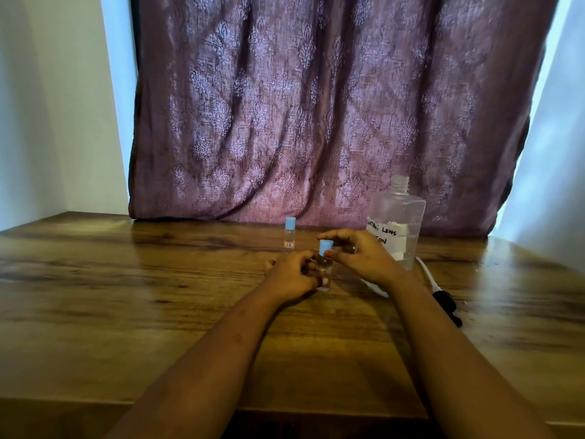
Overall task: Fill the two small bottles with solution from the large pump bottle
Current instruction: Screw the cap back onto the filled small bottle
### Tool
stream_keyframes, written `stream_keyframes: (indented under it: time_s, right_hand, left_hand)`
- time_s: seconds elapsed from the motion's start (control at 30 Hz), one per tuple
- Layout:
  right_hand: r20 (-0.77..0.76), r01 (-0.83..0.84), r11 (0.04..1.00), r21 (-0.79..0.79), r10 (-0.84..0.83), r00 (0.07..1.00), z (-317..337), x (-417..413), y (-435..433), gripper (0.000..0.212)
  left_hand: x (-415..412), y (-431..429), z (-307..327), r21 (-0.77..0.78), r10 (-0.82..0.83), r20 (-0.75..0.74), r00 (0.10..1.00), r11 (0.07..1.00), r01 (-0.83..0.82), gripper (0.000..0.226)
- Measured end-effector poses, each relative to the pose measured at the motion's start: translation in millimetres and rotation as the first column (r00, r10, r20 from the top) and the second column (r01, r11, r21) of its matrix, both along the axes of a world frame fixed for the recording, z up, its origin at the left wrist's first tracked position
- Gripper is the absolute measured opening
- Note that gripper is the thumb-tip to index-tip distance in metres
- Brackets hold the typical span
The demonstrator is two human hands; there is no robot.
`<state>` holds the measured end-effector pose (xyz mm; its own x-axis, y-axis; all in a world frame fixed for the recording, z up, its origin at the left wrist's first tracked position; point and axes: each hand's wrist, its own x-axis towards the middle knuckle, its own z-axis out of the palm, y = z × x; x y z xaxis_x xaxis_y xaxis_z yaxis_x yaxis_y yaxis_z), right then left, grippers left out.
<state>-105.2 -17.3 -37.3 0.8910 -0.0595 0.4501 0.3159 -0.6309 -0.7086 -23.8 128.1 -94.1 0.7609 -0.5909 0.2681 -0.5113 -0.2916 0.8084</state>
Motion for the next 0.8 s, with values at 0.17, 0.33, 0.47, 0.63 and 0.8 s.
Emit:
stream_keyframes:
  time_s: [0.17, 0.33, 0.47, 0.63, 0.8]
  right_hand:
    - [0.017, 0.080, 0.994, -0.073, -0.079, 0.997, -0.5, 3.5, 0.0, 0.033]
    - [-0.033, 0.029, 0.999, 0.013, -0.029, 0.999, 0.1, 2.3, 1.7, 0.056]
    - [-0.033, -0.001, 0.994, 0.105, 0.005, 0.999, -1.0, 1.1, 1.5, 0.054]
    - [-0.013, 0.088, 0.996, 0.025, -0.088, 0.996, -1.9, 2.3, -0.1, 0.061]
    - [-0.029, -0.049, 0.994, 0.100, 0.052, 0.998, -0.8, -0.5, 3.8, 0.073]
  left_hand:
    - [-2.0, 0.3, 0.9, 0.005, 0.010, 0.022, 1.000, 1.000, -0.010, 0.047]
    - [-3.8, 3.0, 4.4, 0.022, 0.030, 0.042, 0.999, 0.999, -0.031, 0.039]
    - [-5.7, 2.6, 5.3, 0.019, 0.046, 0.059, 0.997, 0.999, -0.047, 0.035]
    - [-7.2, 3.5, 6.9, 0.030, 0.039, 0.063, 0.997, 0.999, -0.041, 0.036]
    - [-9.1, 5.7, 9.3, 0.042, 0.055, 0.069, 0.996, 0.997, -0.058, 0.027]
